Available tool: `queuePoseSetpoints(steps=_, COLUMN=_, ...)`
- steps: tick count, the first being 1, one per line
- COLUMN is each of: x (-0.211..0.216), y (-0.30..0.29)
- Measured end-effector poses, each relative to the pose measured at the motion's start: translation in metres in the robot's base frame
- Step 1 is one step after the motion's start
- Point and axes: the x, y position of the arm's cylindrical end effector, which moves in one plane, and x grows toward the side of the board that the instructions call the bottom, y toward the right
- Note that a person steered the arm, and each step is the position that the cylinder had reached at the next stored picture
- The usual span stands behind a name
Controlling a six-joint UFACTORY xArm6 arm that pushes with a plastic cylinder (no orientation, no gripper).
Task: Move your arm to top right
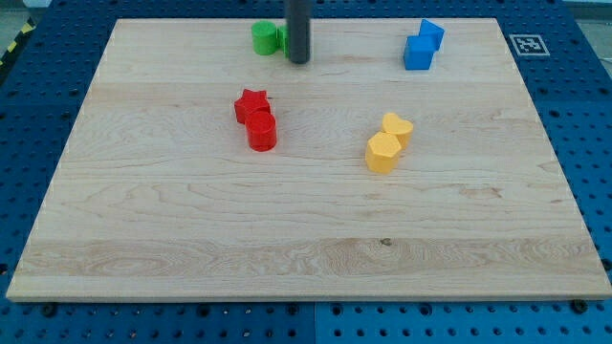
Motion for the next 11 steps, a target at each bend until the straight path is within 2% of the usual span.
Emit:
queuePoseSetpoints(steps=1, x=0.017, y=0.092)
queuePoseSetpoints(steps=2, x=0.053, y=0.184)
queuePoseSetpoints(steps=3, x=0.105, y=0.248)
queuePoseSetpoints(steps=5, x=0.109, y=0.259)
queuePoseSetpoints(steps=6, x=0.075, y=0.262)
queuePoseSetpoints(steps=7, x=0.062, y=0.262)
queuePoseSetpoints(steps=8, x=0.032, y=0.262)
queuePoseSetpoints(steps=9, x=-0.022, y=0.258)
queuePoseSetpoints(steps=10, x=-0.050, y=0.254)
queuePoseSetpoints(steps=11, x=-0.050, y=0.243)
